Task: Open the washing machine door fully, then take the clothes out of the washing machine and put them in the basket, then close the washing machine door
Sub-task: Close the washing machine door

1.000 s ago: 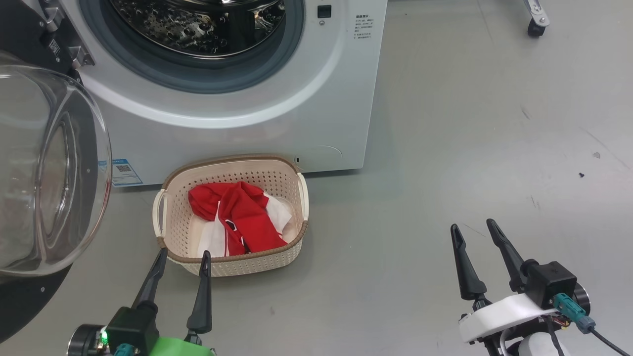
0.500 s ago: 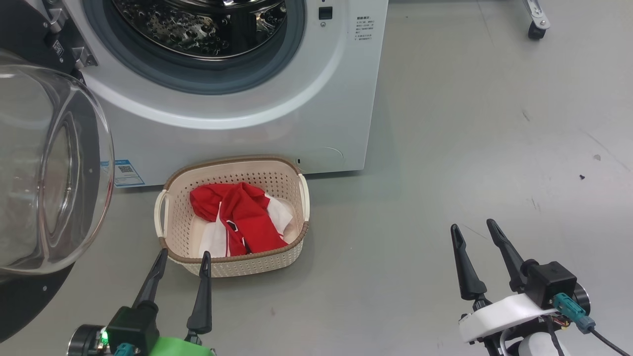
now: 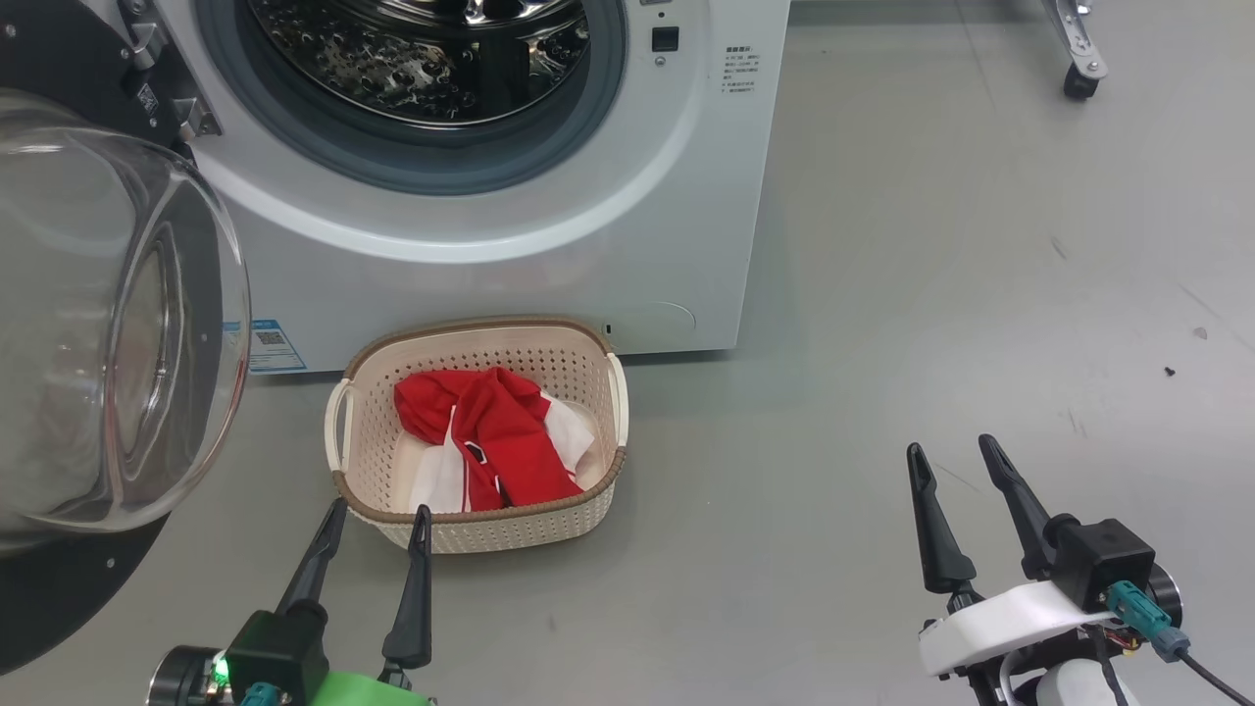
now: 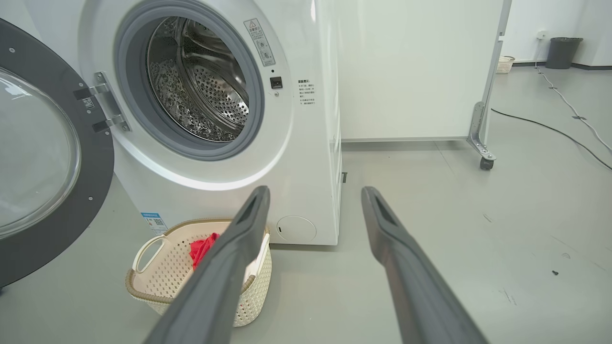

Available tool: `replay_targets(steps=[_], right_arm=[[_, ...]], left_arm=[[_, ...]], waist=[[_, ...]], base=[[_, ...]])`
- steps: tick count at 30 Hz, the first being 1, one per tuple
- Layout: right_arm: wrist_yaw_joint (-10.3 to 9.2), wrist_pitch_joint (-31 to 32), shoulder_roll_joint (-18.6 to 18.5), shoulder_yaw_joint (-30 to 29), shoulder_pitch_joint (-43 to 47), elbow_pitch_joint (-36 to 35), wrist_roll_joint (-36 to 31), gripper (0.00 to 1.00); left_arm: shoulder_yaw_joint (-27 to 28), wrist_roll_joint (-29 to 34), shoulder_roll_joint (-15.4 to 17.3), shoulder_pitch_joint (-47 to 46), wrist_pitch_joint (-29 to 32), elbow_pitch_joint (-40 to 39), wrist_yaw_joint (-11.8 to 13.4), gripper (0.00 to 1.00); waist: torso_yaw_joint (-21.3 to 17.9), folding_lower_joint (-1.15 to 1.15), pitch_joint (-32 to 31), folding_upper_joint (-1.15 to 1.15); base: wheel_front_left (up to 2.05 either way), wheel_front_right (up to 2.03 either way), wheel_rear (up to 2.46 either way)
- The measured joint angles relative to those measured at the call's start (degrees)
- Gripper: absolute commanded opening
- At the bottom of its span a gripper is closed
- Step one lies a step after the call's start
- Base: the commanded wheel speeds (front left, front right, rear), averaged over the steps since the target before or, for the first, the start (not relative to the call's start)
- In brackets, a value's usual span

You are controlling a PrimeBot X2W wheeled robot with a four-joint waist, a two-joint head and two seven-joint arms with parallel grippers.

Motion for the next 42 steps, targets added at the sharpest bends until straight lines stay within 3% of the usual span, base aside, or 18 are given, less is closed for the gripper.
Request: replay_targets(steps=[13,33,42], right_arm=[[0.01,0.0,0.0,-1.1,0.9,-0.2,-0.2,1.00],[0.35,0.0,0.0,0.8,1.1,-0.3,-0.2,1.00],[0.38,0.0,0.1,1.6,1.4,0.3,-0.2,1.00]], left_arm=[[0.1,0.0,0.0,0.0,0.0,0.3,0.5,1.00],[1.8,-1.0,0.0,0.0,-0.2,1.2,1.5,1.00],[2.5,-1.6,-0.1,0.4,-0.2,1.3,2.0,1.00]], waist=[[6.2,0.00,-0.6,0.00],[21.0,0.00,-1.5,0.00],[24.7,0.00,-2.3,0.00]], base=[[0.00,0.00,0.00],[0.00,0.00,0.00],[0.00,0.00,0.00]])
